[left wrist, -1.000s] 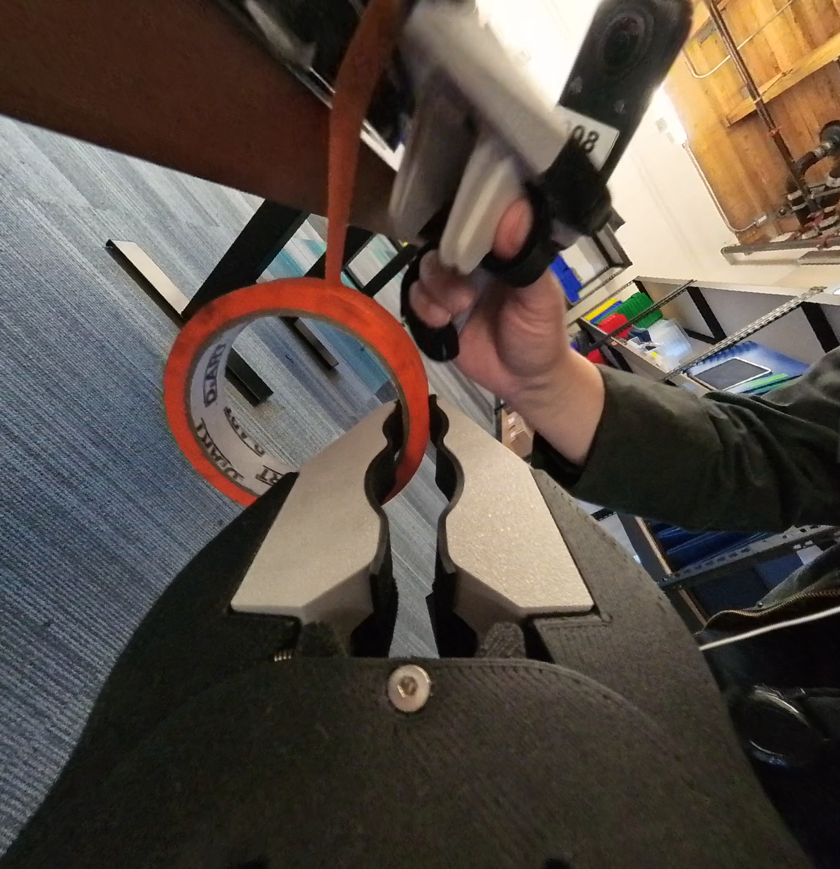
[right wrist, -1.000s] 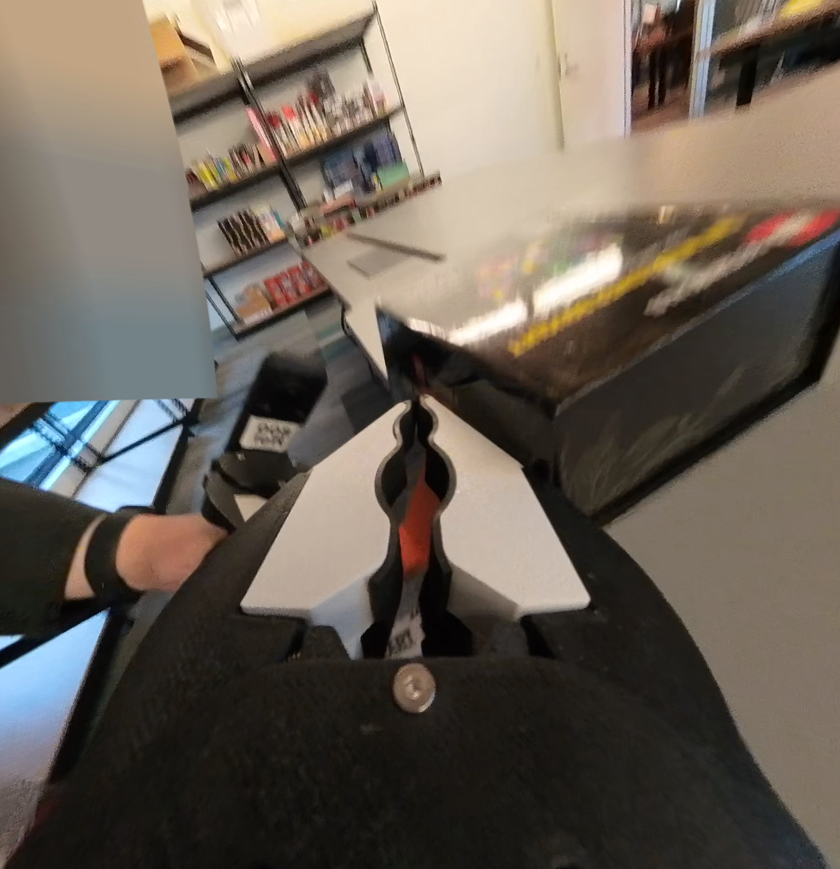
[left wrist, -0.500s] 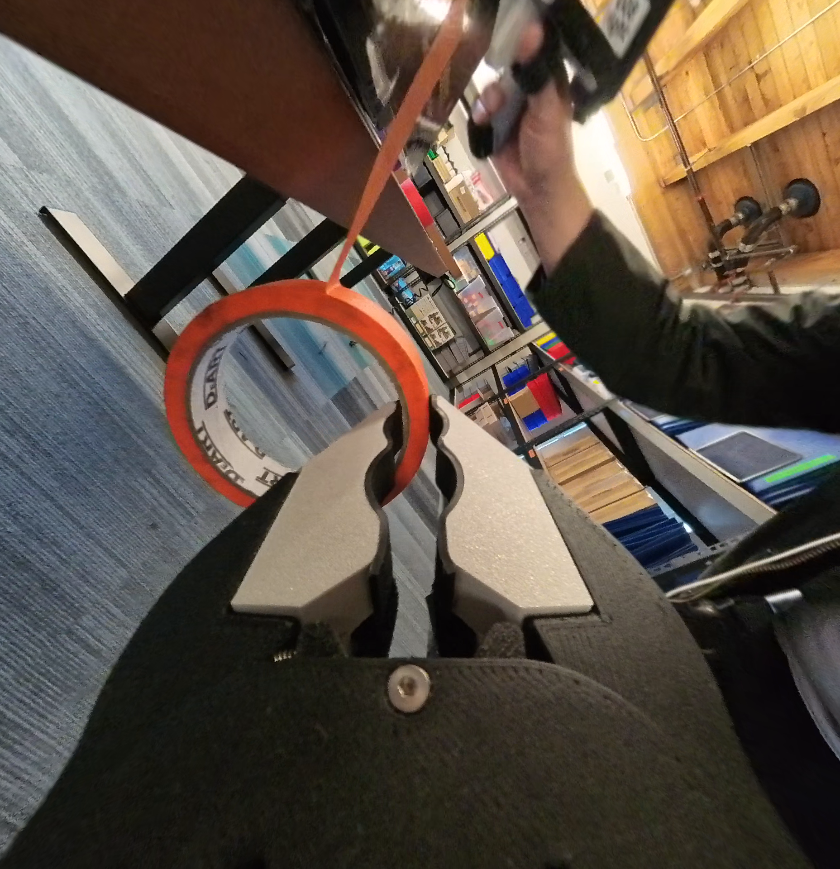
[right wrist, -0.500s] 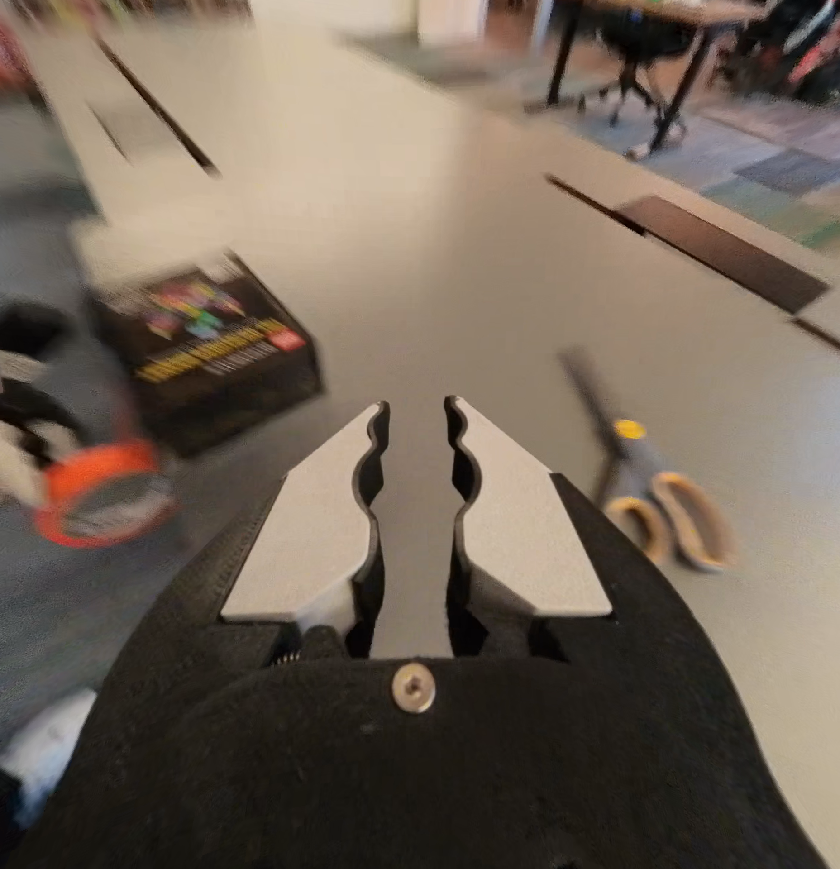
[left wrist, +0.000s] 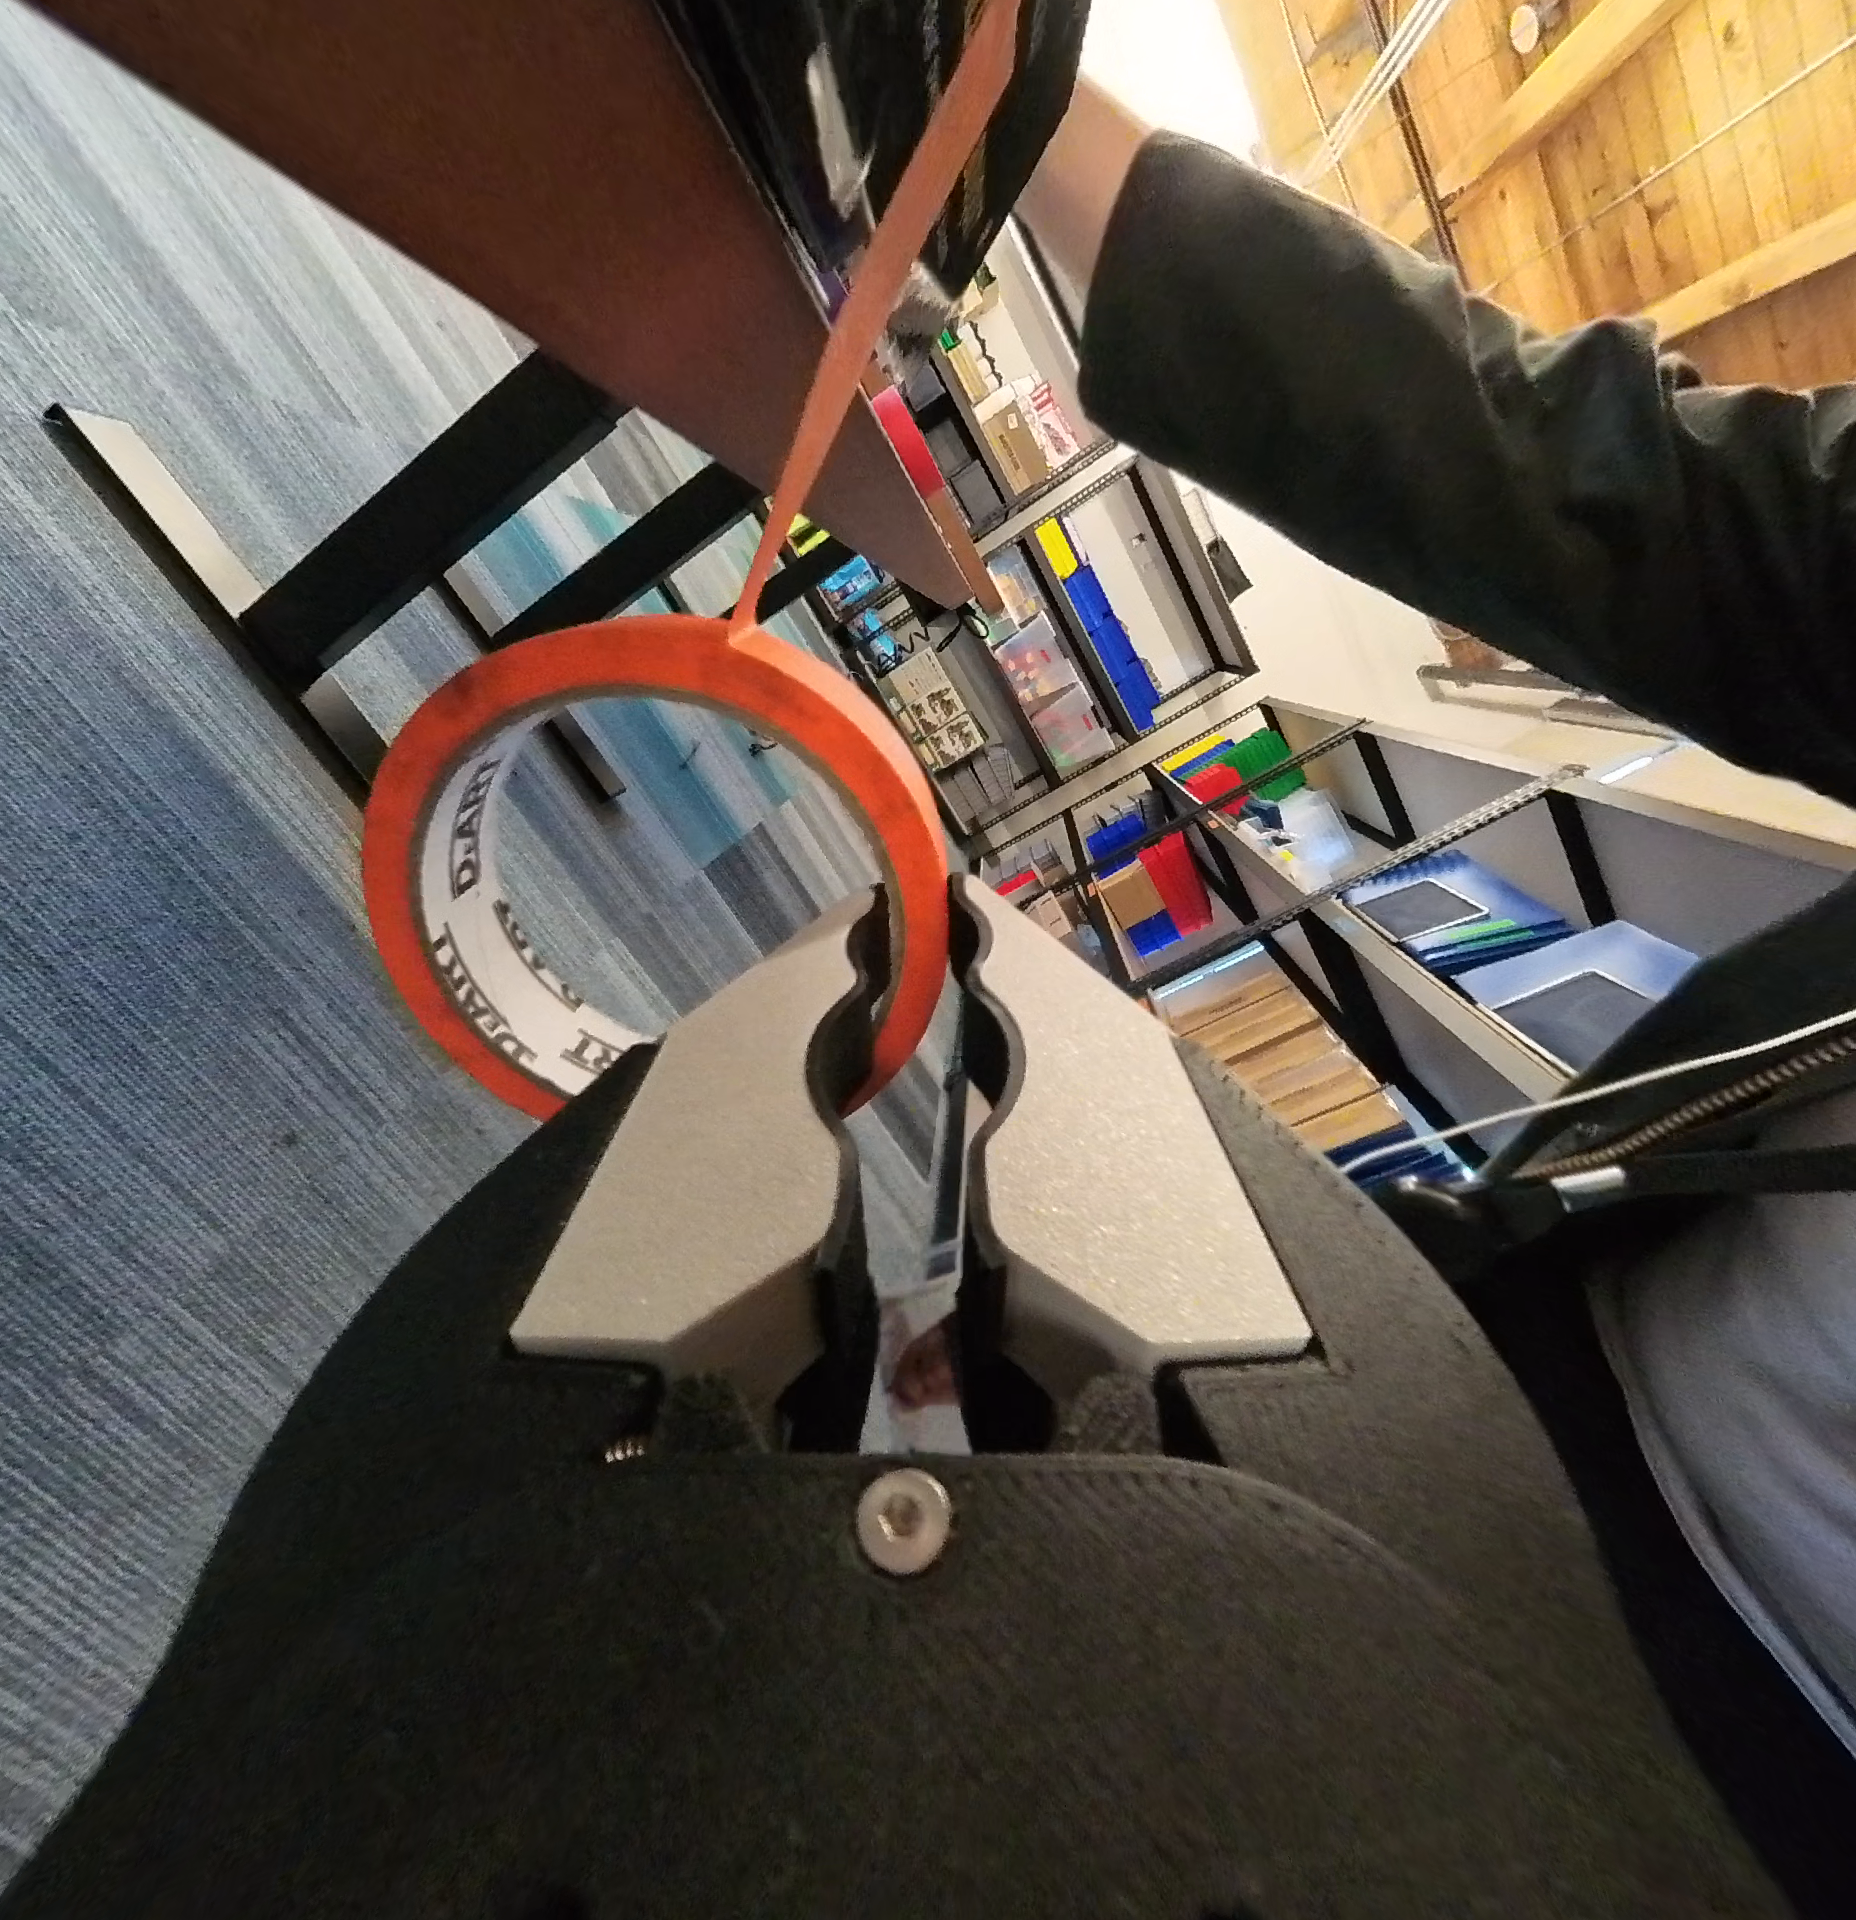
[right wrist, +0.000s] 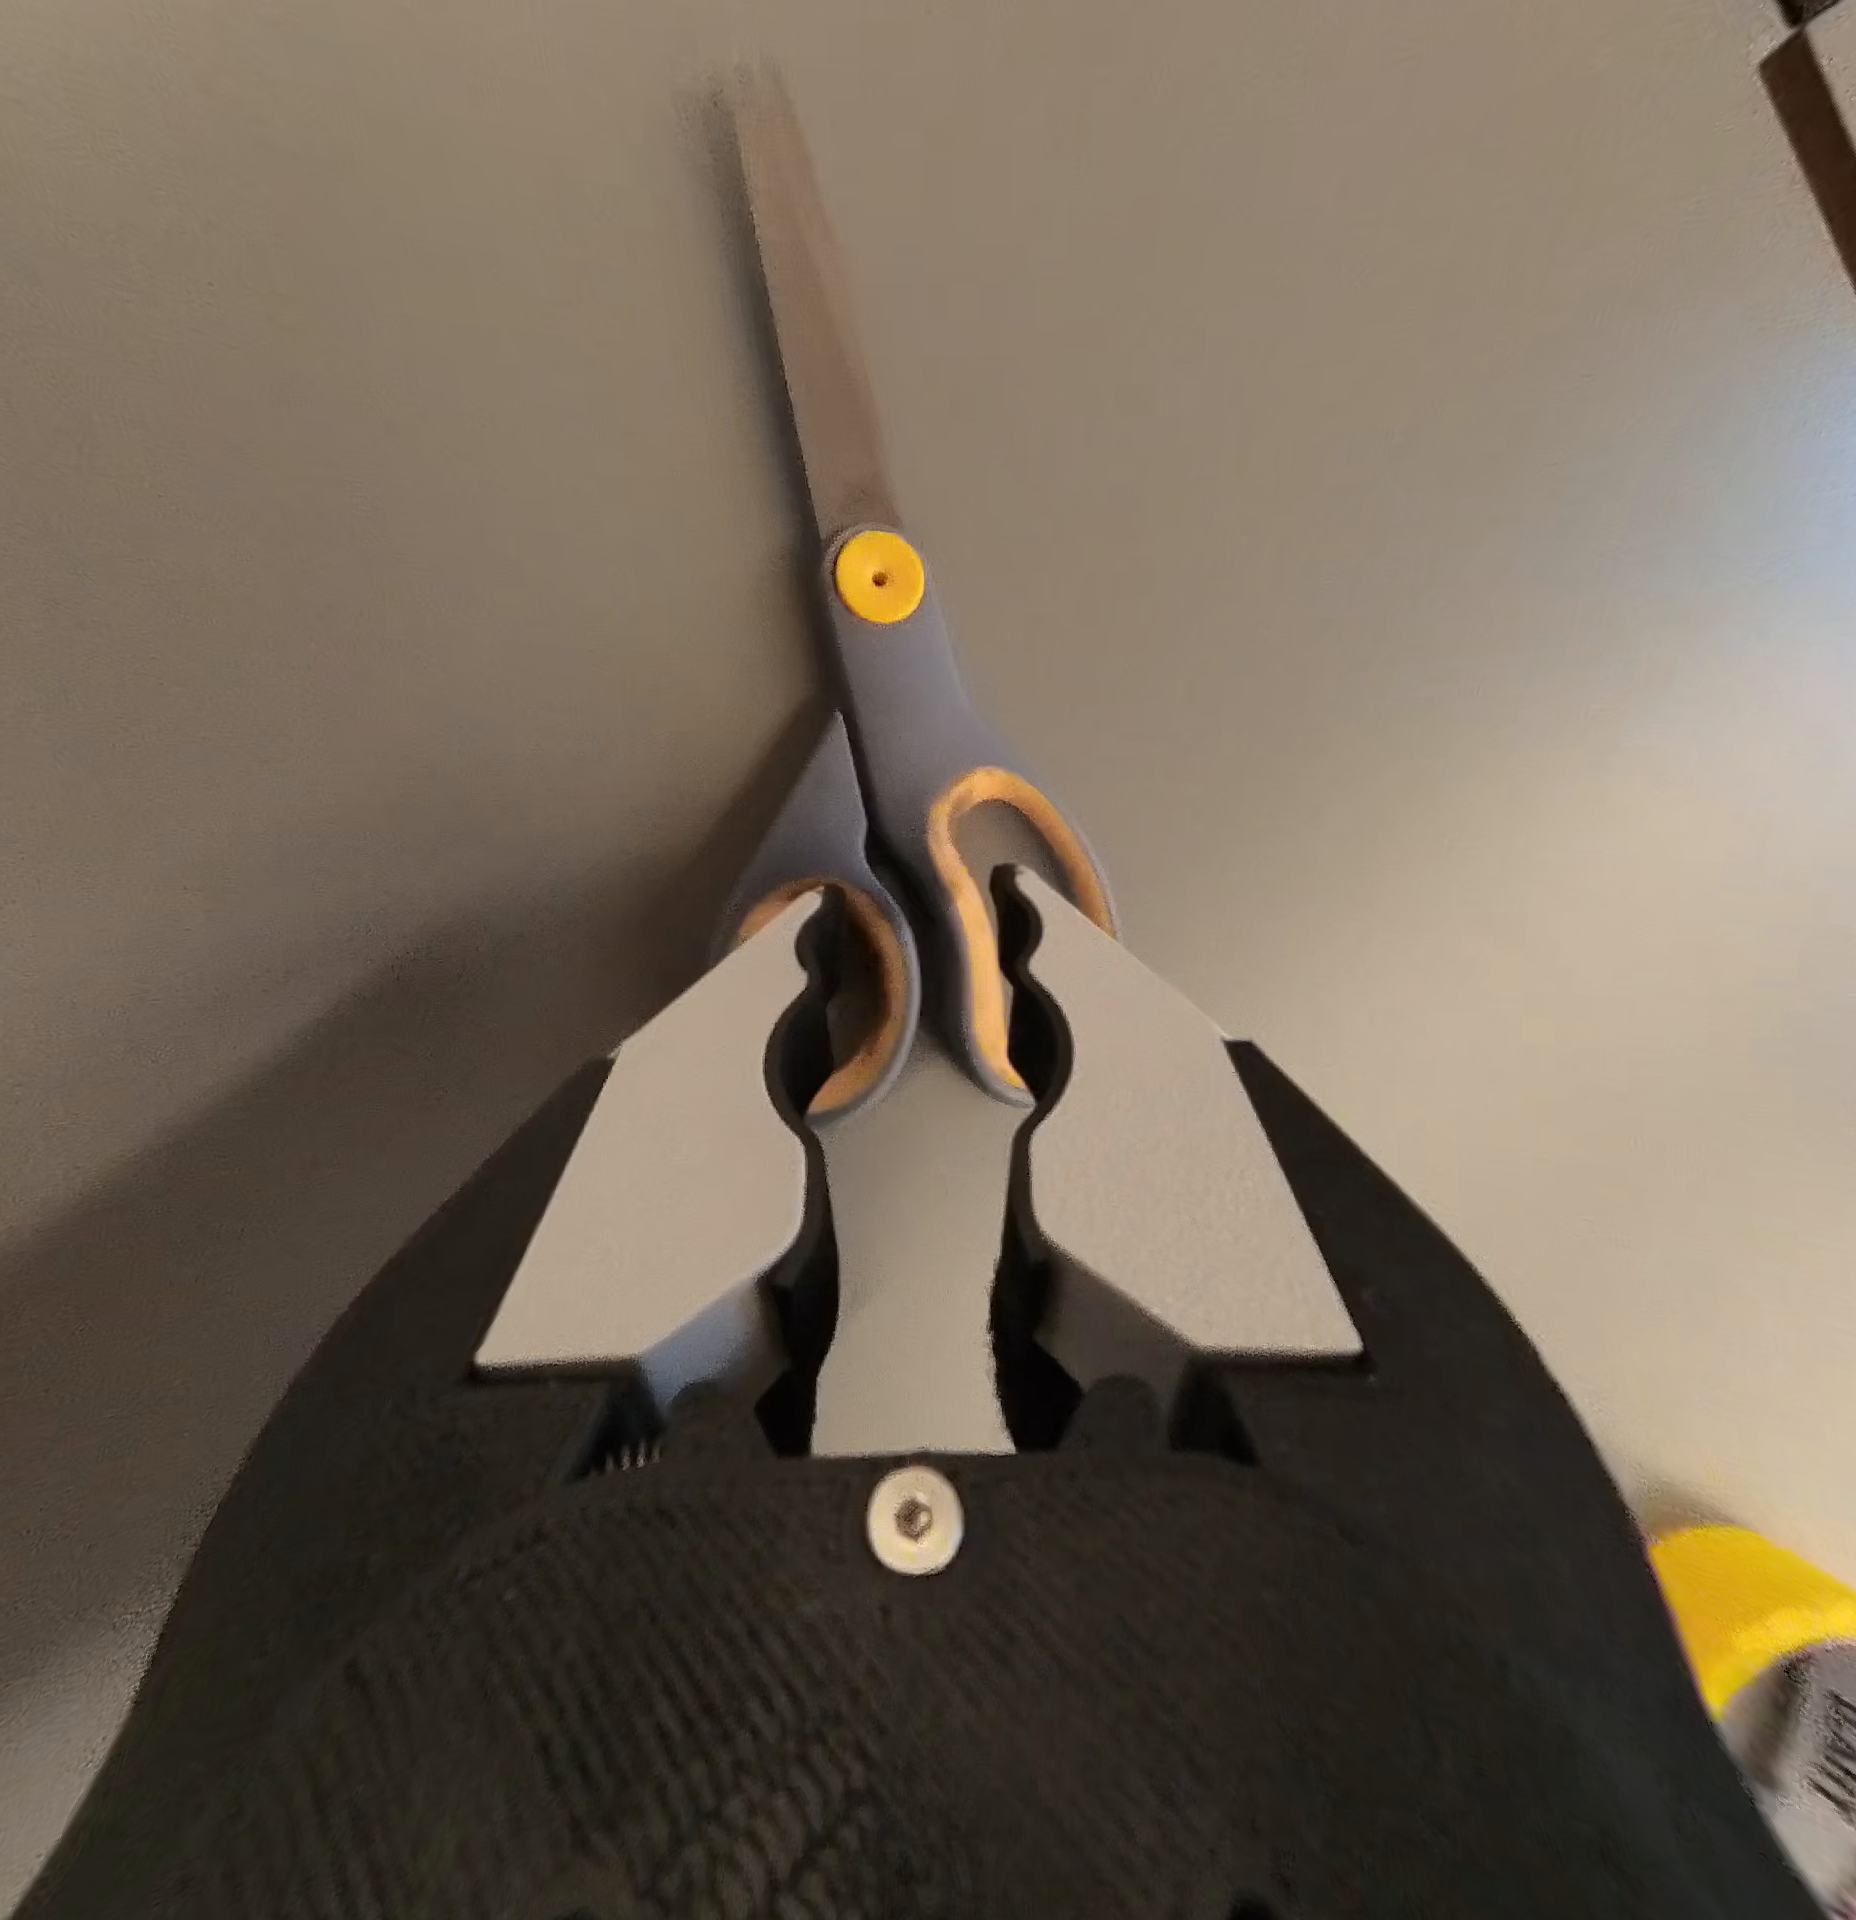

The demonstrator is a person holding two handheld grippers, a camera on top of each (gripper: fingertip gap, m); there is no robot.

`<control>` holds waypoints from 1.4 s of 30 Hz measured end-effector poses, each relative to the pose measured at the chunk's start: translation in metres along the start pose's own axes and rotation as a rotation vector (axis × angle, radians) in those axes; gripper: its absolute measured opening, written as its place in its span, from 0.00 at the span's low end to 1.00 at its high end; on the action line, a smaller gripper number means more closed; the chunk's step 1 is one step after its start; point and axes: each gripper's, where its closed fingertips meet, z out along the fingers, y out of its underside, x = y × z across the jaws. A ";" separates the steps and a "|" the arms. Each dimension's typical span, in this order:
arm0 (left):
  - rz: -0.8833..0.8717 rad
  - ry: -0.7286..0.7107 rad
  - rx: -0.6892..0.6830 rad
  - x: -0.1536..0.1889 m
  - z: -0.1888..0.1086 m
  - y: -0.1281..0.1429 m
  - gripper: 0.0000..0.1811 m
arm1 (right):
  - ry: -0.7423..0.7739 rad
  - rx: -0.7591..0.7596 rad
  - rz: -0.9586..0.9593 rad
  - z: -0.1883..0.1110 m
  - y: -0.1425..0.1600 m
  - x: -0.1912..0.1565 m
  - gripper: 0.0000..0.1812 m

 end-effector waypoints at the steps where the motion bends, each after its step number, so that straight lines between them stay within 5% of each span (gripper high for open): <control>1: -0.004 0.001 0.002 0.001 0.000 0.000 0.04 | -0.026 0.010 0.040 0.003 0.001 -0.001 0.15; 5: -0.017 0.020 0.009 0.006 0.000 0.003 0.04 | -0.245 0.037 0.247 -0.001 0.004 -0.026 0.00; 7: -0.037 0.042 0.020 0.009 -0.001 0.002 0.04 | -0.306 0.004 0.260 -0.006 0.012 -0.045 0.00; 10: -0.064 0.052 0.046 0.009 -0.002 -0.001 0.04 | -0.278 -0.070 0.176 -0.010 0.025 -0.063 0.00; 12: -0.071 0.051 0.053 0.008 -0.002 -0.002 0.04 | -0.260 0.045 0.214 -0.025 0.001 -0.081 0.00; 16: -0.089 0.028 0.062 0.005 -0.001 -0.005 0.04 | -0.382 0.455 0.158 -0.084 -0.062 -0.205 0.14; 20: -0.113 0.010 0.063 0.004 0.001 -0.007 0.04 | -0.633 0.524 0.470 -0.102 -0.053 -0.342 0.15; 23: -0.116 0.004 0.047 0.004 0.001 -0.006 0.04 | -0.730 0.515 0.798 -0.078 -0.037 -0.396 0.10; 28: -0.097 0.003 0.021 0.007 -0.001 -0.005 0.04 | -0.935 0.460 1.052 -0.049 -0.044 -0.426 0.13; 34: -0.062 -0.020 0.011 0.005 0.000 -0.004 0.04 | -1.005 0.266 1.032 -0.035 -0.036 -0.441 0.17; 40: 0.020 0.071 0.042 0.026 0.001 -0.008 0.04 | -1.164 0.403 1.039 -0.057 -0.051 -0.438 0.06; 42: 0.047 0.067 0.023 0.026 0.001 -0.002 0.15 | -1.140 0.376 1.037 -0.053 -0.047 -0.441 0.05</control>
